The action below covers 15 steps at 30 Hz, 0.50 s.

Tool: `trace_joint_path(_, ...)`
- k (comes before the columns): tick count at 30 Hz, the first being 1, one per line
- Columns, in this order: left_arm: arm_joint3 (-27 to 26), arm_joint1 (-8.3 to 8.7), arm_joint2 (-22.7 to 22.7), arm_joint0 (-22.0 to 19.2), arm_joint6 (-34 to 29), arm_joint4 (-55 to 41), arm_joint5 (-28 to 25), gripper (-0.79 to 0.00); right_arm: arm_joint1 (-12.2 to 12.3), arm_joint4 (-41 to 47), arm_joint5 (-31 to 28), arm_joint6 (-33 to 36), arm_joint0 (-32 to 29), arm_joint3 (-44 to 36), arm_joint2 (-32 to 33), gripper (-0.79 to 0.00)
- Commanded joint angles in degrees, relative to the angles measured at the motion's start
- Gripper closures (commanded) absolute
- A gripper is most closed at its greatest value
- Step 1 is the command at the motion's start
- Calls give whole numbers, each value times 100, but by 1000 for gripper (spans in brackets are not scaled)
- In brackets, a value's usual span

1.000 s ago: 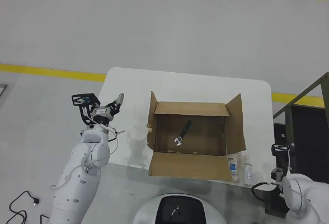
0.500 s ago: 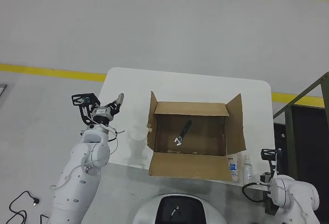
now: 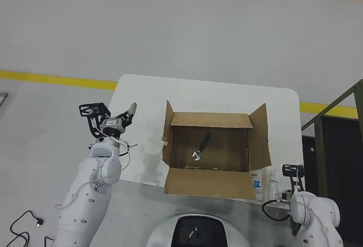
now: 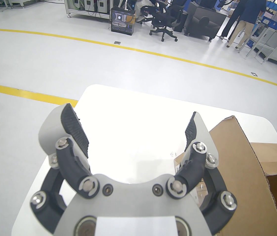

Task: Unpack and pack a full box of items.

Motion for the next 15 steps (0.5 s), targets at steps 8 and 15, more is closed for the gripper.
trace_joint_path(8, 0, 0, 0, 0, 0, 0, 0, -785, 29, 84, -5, -136, 75, 241, -26, 0)
trace_joint_path(15, 0, 0, 0, 0, 0, 0, 0, -785, 46, 136, 34, -177, 96, 327, -74, -222)
